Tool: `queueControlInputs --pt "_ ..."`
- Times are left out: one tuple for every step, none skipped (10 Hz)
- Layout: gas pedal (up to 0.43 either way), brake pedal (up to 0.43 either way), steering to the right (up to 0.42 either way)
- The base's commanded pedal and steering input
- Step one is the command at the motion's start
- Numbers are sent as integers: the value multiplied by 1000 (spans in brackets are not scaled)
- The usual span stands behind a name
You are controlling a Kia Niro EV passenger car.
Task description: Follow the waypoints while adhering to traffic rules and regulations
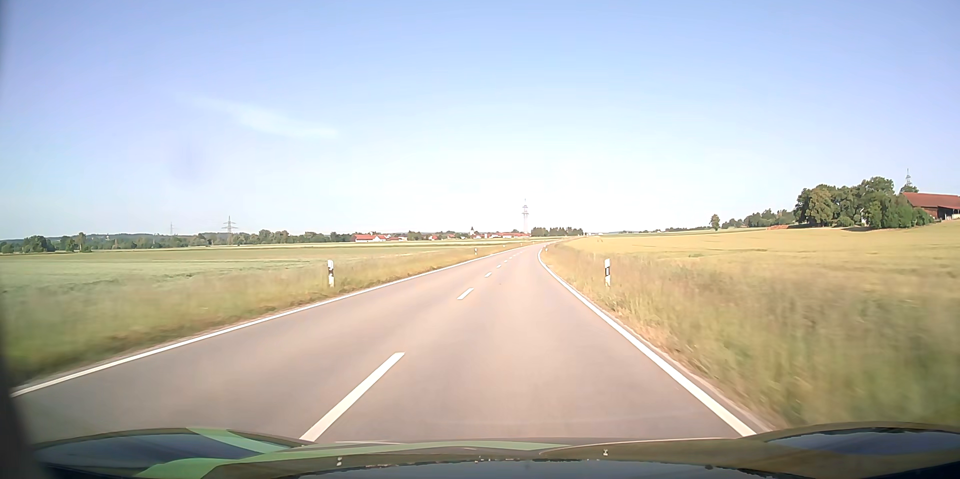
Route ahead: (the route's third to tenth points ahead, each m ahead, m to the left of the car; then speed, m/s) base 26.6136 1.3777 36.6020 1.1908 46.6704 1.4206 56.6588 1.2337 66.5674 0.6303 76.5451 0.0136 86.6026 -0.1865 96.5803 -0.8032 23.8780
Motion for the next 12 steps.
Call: queueControlInputs --pt "228 0 2" --pt "228 0 2" --pt "228 0 3" --pt "228 0 3" --pt "228 0 3" --pt "228 0 3" --pt "228 0 3" --pt "228 0 3" --pt "228 0 3" --pt "228 0 3" --pt "228 0 3" --pt "220 0 3"
